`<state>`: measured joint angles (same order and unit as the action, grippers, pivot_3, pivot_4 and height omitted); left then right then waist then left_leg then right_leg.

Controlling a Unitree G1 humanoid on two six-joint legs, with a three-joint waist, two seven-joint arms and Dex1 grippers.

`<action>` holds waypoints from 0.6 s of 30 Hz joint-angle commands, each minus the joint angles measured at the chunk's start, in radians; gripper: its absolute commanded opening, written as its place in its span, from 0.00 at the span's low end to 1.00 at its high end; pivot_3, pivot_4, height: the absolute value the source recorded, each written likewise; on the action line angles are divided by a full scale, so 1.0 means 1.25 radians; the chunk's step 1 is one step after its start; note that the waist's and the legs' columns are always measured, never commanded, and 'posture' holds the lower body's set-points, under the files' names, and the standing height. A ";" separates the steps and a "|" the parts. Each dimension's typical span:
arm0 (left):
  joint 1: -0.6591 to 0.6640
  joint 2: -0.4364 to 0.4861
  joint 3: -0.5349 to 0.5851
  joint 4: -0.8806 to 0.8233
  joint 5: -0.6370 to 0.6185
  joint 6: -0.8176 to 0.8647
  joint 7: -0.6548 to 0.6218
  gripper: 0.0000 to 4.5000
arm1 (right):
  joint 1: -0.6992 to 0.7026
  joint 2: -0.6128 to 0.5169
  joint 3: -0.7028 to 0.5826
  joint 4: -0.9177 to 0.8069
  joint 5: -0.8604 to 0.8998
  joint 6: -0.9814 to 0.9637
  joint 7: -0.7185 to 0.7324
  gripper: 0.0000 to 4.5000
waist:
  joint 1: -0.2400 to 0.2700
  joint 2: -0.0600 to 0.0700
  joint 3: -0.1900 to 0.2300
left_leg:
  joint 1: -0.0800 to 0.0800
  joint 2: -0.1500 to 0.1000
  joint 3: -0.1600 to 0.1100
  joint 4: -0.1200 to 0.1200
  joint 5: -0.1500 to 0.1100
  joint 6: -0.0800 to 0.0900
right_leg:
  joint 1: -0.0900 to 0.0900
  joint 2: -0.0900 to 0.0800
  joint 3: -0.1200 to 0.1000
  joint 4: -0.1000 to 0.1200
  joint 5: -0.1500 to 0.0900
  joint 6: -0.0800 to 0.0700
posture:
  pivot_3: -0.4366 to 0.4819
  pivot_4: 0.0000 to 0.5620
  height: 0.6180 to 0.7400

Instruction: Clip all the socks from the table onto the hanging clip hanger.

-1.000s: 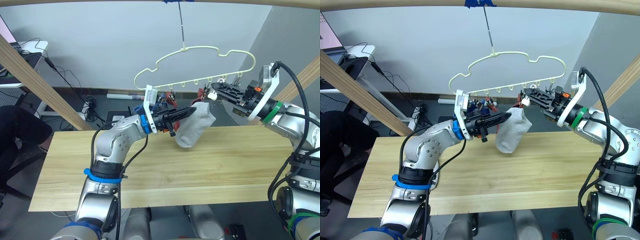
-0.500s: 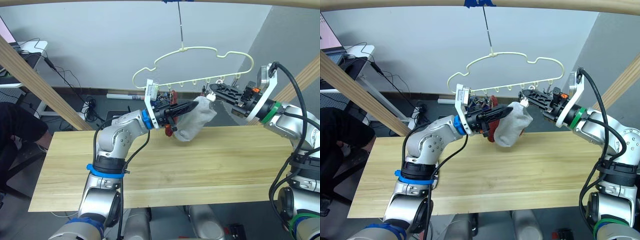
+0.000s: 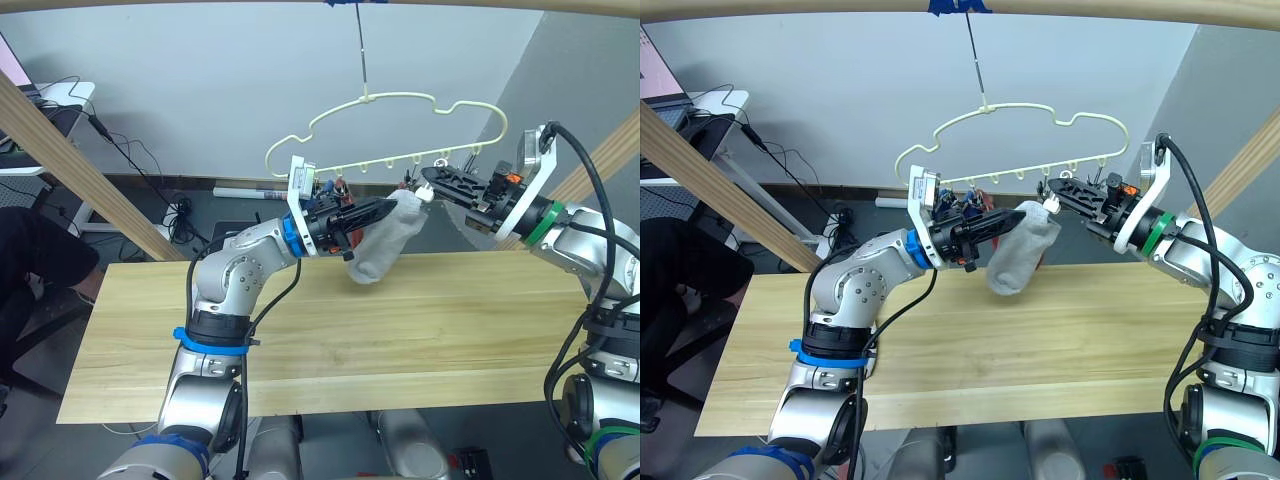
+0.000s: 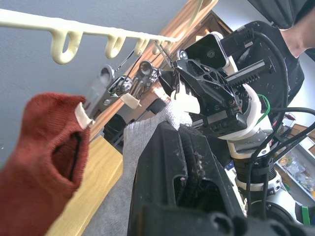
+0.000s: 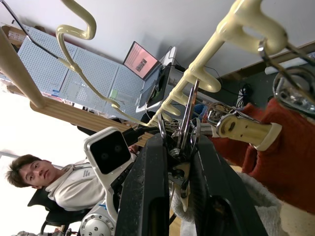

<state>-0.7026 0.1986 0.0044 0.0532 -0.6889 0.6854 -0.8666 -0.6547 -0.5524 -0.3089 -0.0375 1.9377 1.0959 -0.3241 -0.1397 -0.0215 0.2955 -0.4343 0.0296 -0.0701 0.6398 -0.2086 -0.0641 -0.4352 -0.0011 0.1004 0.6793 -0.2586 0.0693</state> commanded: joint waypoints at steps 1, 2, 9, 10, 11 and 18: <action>-0.016 -0.010 0.005 -0.025 -0.020 -0.009 -0.011 0.01 | -0.002 0.016 -0.003 -0.045 0.028 -0.011 0.016 0.05 | 0.000 0.000 0.000 | 0.000 0.000 0.000 0.000 0.000 0.000 | 0.000 0.000 0.000 0.000 0.000 0.000 | 0.27 0.50 1.00; -0.016 -0.011 0.005 -0.026 -0.020 -0.008 -0.011 0.01 | -0.001 0.020 -0.003 -0.047 0.028 -0.012 0.013 0.05 | 0.000 0.000 0.000 | 0.000 0.000 0.000 0.000 0.000 0.000 | 0.000 0.000 0.000 0.000 0.000 0.000 | 0.26 0.49 1.00; -0.017 -0.013 0.006 -0.033 -0.024 -0.001 -0.009 0.01 | 0.002 0.022 0.012 -0.049 0.028 -0.012 0.016 0.05 | 0.000 0.000 0.000 | 0.000 0.000 0.000 0.000 0.000 0.000 | 0.000 0.000 0.000 0.000 0.000 0.000 | 0.28 0.50 1.00; -0.016 -0.012 0.006 -0.033 -0.023 -0.001 -0.009 0.01 | 0.002 0.021 0.013 -0.048 0.028 -0.013 0.016 0.05 | 0.000 0.000 0.000 | 0.000 0.000 0.000 0.000 0.000 0.000 | 0.000 0.000 0.000 0.000 0.000 0.000 | 0.28 0.50 1.00; -0.016 -0.012 0.006 -0.034 -0.022 -0.001 -0.010 0.01 | 0.001 0.021 0.013 -0.047 0.028 -0.014 0.016 0.05 | 0.000 0.000 0.000 | 0.000 0.000 0.000 0.000 0.000 0.000 | 0.000 0.000 0.000 0.000 0.000 0.000 | 0.28 0.50 1.00; -0.017 -0.011 0.006 -0.035 -0.022 0.001 -0.009 0.00 | -0.003 0.016 0.018 -0.040 0.028 -0.016 0.018 0.27 | 0.000 0.000 0.000 | 0.000 0.000 0.000 0.000 0.000 0.000 | 0.000 0.000 0.000 0.000 0.000 0.000 | 0.28 0.50 1.00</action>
<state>-0.7046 0.1908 0.0057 0.0506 -0.6892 0.6898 -0.8663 -0.6487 -0.5228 -0.2841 -0.0455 1.9382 1.0843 -0.3205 -0.1396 -0.0215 0.2955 -0.4344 0.0296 -0.0701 0.6398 -0.2086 -0.0641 -0.4353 -0.0011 0.1004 0.6793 -0.2586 0.0693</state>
